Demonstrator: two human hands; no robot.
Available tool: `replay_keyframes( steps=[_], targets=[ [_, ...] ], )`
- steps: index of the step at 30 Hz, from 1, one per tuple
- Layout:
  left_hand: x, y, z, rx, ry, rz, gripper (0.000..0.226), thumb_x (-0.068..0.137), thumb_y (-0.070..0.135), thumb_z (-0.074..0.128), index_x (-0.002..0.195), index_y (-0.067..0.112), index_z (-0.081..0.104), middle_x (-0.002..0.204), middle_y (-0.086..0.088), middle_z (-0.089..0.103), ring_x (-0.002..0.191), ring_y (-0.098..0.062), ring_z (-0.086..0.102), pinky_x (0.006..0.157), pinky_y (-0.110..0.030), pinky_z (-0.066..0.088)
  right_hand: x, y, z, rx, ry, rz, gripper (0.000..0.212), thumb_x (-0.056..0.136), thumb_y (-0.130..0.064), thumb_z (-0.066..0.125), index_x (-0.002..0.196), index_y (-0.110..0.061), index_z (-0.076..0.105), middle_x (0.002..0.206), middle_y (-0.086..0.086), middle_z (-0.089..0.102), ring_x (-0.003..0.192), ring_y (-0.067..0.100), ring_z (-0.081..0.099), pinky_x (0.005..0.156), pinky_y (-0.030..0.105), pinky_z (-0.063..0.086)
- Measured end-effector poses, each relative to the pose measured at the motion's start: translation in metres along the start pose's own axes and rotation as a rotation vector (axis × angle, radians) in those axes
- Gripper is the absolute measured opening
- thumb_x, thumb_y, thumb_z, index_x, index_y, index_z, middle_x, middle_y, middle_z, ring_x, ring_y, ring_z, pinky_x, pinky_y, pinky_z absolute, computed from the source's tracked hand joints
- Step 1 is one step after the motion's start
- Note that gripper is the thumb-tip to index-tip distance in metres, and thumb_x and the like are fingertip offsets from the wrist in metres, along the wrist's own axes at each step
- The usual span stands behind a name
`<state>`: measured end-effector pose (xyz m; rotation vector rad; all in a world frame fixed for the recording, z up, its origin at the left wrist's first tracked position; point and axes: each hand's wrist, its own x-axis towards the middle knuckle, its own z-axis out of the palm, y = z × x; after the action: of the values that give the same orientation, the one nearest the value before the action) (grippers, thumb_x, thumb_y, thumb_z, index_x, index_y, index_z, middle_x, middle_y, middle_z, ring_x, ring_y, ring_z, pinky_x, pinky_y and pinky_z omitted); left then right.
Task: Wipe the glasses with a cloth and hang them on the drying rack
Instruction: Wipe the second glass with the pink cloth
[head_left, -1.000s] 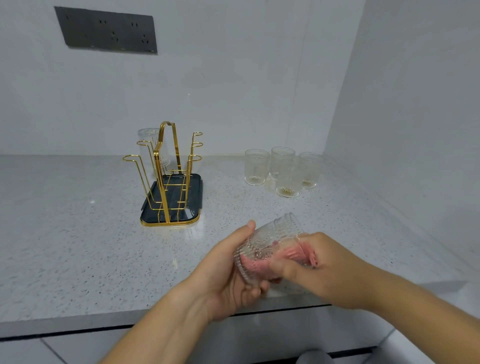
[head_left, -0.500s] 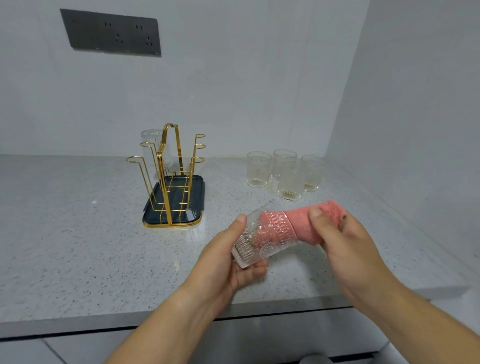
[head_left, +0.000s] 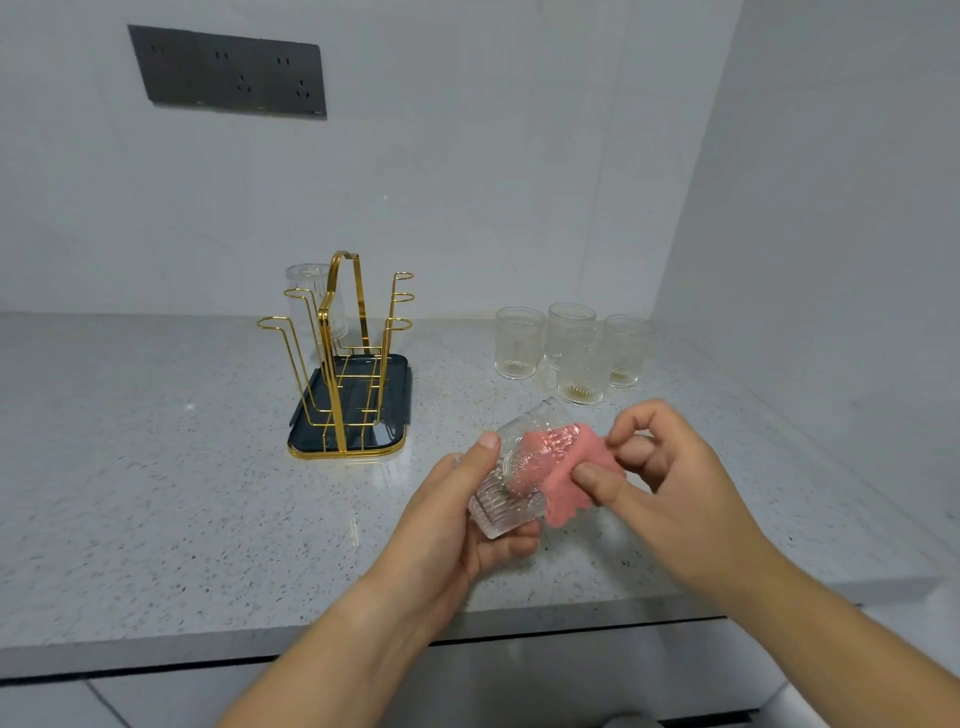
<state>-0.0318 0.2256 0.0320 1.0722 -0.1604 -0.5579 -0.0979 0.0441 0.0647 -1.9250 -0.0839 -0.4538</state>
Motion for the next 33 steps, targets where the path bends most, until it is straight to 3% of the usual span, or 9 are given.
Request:
replay_keyframes(
  steps=[4,9,12,16,20,25,28,31,33],
  targets=[
    [-0.002,0.002,0.003,0.042,-0.064,0.037,0.077,0.084,0.055,0.067,0.134,-0.001,0.050,0.083,-0.012,0.070,0.060,-0.021,0.064,0.050,-0.029,0.057,0.004,-0.003,-0.004,-0.001,-0.172,-0.011,0.017,0.088,-0.038,0.069,0.095,-0.022,0.072,0.084,-0.007,0.077,0.080,0.005,0.071,0.075,0.018,0.051],
    [-0.007,0.008,0.006,0.144,-0.064,0.150,0.053,0.086,0.048,0.066,0.115,0.007,0.049,0.084,-0.009,0.071,0.065,-0.023,0.065,0.055,-0.032,0.058,0.001,0.004,-0.001,0.024,-0.228,-0.012,0.022,0.098,-0.043,0.060,0.098,-0.030,0.078,0.098,0.001,0.078,0.097,0.020,0.073,0.089,0.032,0.058],
    [-0.008,0.005,0.001,0.443,-0.074,0.389,0.039,0.092,0.039,0.072,0.119,0.021,0.048,0.097,0.000,0.069,0.080,-0.009,0.069,0.070,-0.029,0.061,0.004,0.001,0.001,0.189,-0.170,0.064,0.028,0.095,-0.034,0.059,0.100,-0.017,0.081,0.102,0.008,0.080,0.100,0.020,0.075,0.093,0.030,0.058],
    [-0.004,-0.001,-0.013,0.895,-0.057,0.682,0.056,0.086,0.048,0.076,0.129,0.042,0.041,0.122,0.003,0.056,0.109,-0.011,0.064,0.089,-0.028,0.057,0.011,-0.006,0.004,0.441,-0.106,0.301,0.047,0.086,-0.034,0.062,0.108,0.007,0.073,0.111,0.035,0.071,0.106,0.042,0.071,0.101,0.049,0.056],
    [-0.007,-0.001,-0.006,0.467,-0.113,0.493,0.049,0.088,0.031,0.078,0.127,0.025,0.048,0.106,0.015,0.072,0.098,-0.004,0.071,0.084,-0.025,0.058,0.013,-0.013,0.004,0.472,-0.153,0.286,0.042,0.089,-0.030,0.061,0.111,0.004,0.074,0.108,0.026,0.076,0.098,0.033,0.075,0.094,0.042,0.060],
    [-0.002,0.008,0.002,0.083,-0.080,0.099,0.058,0.089,0.046,0.072,0.127,0.003,0.060,0.091,-0.014,0.072,0.068,-0.024,0.066,0.058,-0.030,0.059,0.007,-0.006,0.001,0.293,-0.228,0.118,0.025,0.096,-0.027,0.062,0.105,-0.008,0.076,0.105,0.012,0.079,0.103,0.025,0.075,0.092,0.031,0.058],
    [-0.002,0.011,0.004,0.038,-0.142,-0.089,0.060,0.090,0.048,0.062,0.126,0.000,0.061,0.086,-0.017,0.068,0.064,-0.025,0.063,0.055,-0.034,0.059,0.002,-0.003,-0.003,0.216,-0.236,0.108,0.024,0.098,-0.028,0.061,0.103,-0.009,0.076,0.102,0.009,0.079,0.099,0.022,0.075,0.088,0.027,0.057],
    [-0.003,0.004,0.003,0.271,-0.098,0.121,0.053,0.091,0.046,0.071,0.121,0.008,0.048,0.090,-0.011,0.071,0.070,-0.024,0.068,0.072,-0.052,0.063,-0.002,0.000,-0.002,0.261,-0.183,0.141,0.026,0.095,-0.027,0.059,0.100,-0.011,0.079,0.102,0.011,0.080,0.099,0.023,0.076,0.089,0.029,0.057],
    [-0.003,-0.002,0.001,0.591,-0.105,0.385,0.044,0.092,0.039,0.073,0.122,0.022,0.046,0.108,-0.002,0.066,0.084,-0.008,0.069,0.080,-0.039,0.063,0.000,-0.001,0.000,0.346,-0.132,0.199,0.030,0.091,-0.030,0.058,0.095,-0.012,0.082,0.099,0.012,0.081,0.096,0.023,0.077,0.092,0.035,0.057]
  ],
)
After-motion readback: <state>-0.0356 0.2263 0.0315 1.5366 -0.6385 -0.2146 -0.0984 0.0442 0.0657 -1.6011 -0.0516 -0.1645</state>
